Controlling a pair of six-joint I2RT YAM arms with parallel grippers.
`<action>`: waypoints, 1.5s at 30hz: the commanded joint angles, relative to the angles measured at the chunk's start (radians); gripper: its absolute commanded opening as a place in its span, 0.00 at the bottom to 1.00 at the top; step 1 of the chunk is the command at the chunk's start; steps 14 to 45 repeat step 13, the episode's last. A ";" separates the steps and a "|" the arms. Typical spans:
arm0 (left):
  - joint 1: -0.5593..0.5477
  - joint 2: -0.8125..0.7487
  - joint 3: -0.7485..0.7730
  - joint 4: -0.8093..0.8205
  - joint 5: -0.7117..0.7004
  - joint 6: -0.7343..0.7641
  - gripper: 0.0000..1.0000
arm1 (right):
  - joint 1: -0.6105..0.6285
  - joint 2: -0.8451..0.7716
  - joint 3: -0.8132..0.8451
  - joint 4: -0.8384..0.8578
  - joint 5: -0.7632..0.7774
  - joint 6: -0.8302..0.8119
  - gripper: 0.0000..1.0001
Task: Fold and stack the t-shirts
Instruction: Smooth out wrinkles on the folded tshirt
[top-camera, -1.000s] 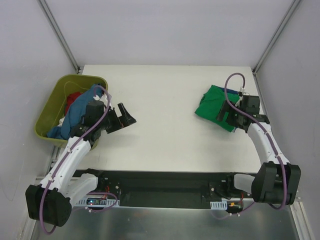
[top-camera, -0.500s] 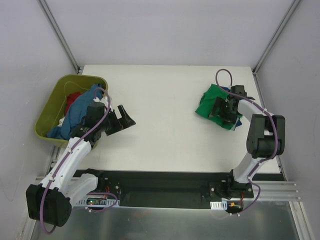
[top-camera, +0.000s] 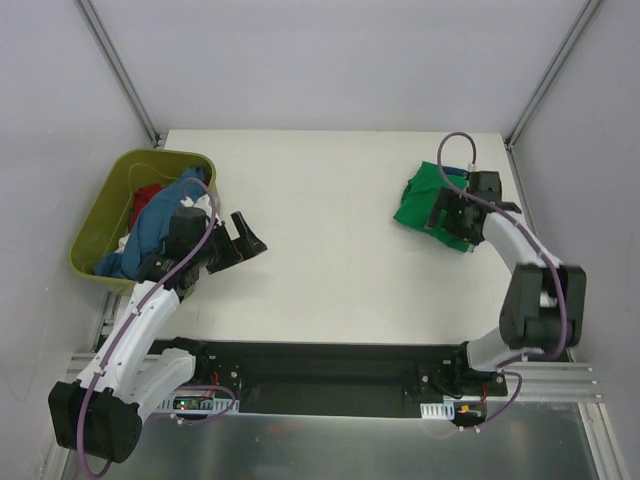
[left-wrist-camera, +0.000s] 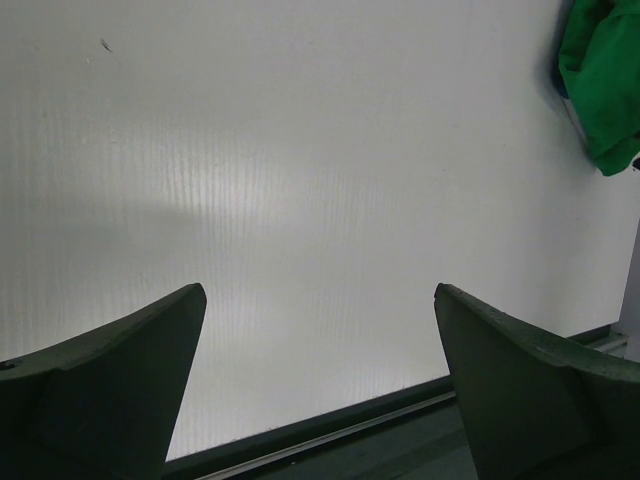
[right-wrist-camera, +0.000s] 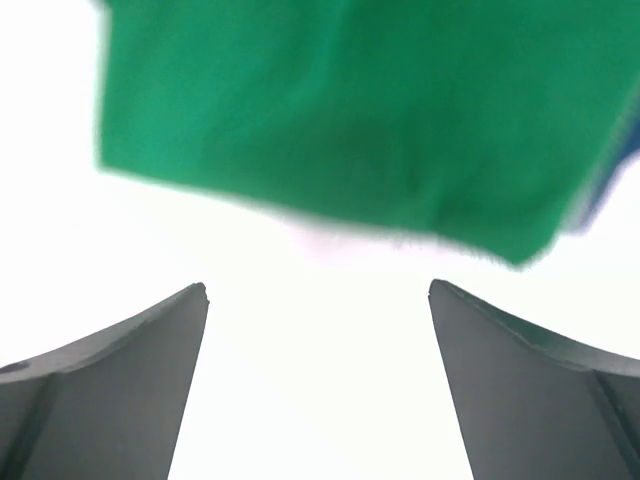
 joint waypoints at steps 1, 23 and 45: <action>-0.009 -0.059 0.005 -0.012 -0.041 0.013 0.99 | 0.017 -0.368 -0.168 0.076 0.098 0.010 0.97; -0.009 -0.170 -0.039 -0.021 -0.236 0.024 1.00 | 0.017 -0.750 -0.426 0.106 0.260 0.018 0.97; -0.009 -0.170 -0.039 -0.021 -0.236 0.024 1.00 | 0.017 -0.750 -0.426 0.106 0.260 0.018 0.97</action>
